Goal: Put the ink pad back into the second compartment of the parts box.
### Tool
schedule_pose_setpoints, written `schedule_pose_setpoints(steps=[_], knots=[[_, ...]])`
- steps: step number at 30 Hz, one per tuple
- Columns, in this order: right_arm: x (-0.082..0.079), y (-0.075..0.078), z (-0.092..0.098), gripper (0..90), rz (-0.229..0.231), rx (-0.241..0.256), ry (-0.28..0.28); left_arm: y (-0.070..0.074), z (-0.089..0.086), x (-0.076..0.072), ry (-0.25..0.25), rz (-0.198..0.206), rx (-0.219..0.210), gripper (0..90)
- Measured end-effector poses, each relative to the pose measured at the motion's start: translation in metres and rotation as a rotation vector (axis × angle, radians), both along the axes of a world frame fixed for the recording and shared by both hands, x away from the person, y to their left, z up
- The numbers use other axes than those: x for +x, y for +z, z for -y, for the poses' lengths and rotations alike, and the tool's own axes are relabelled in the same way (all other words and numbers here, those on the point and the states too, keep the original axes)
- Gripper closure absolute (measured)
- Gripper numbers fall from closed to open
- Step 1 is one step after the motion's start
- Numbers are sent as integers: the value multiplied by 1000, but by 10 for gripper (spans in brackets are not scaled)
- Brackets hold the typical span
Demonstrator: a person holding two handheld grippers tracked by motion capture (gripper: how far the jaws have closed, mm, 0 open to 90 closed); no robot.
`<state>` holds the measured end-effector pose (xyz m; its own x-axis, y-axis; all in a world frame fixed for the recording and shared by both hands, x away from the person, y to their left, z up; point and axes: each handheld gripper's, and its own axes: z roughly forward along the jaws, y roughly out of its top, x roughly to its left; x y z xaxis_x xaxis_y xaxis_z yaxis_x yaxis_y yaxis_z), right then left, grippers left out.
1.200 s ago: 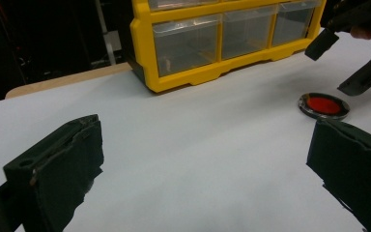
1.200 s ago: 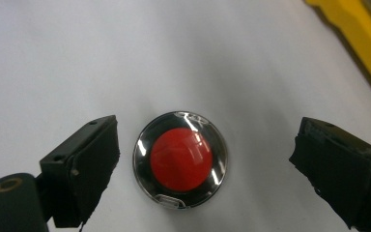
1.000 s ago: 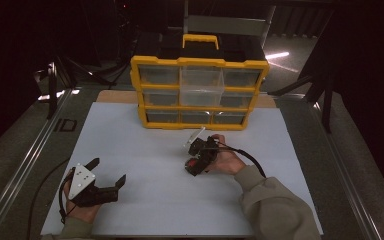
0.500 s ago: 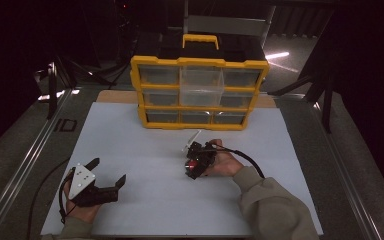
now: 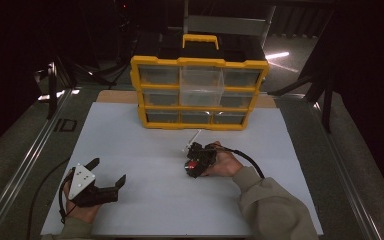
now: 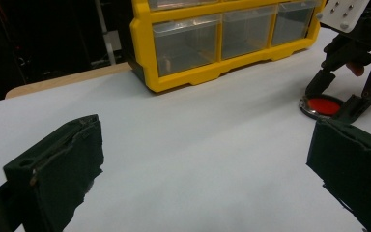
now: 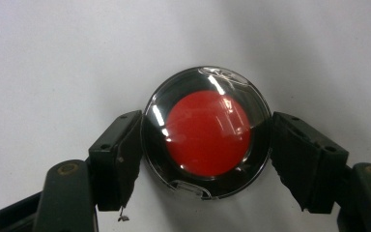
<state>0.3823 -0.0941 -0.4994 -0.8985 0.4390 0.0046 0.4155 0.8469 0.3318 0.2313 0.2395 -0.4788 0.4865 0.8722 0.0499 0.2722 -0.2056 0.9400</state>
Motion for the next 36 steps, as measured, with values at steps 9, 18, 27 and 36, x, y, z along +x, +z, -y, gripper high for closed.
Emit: schedule_pose_setpoints(steps=[9,18,27,36], knots=[[1,1,-2,297,-12,-18,-7,0,0,0,0,0,0,0],[2,1,-3,297,-21,-26,-12,0,0,0,0,-1,1,0],[-1,3,-3,298,-31,-24,2,0,0,0,-2,-2,4,0],[-2,18,-1,297,-15,-4,-7,0,0,0,0,1,3,0]])
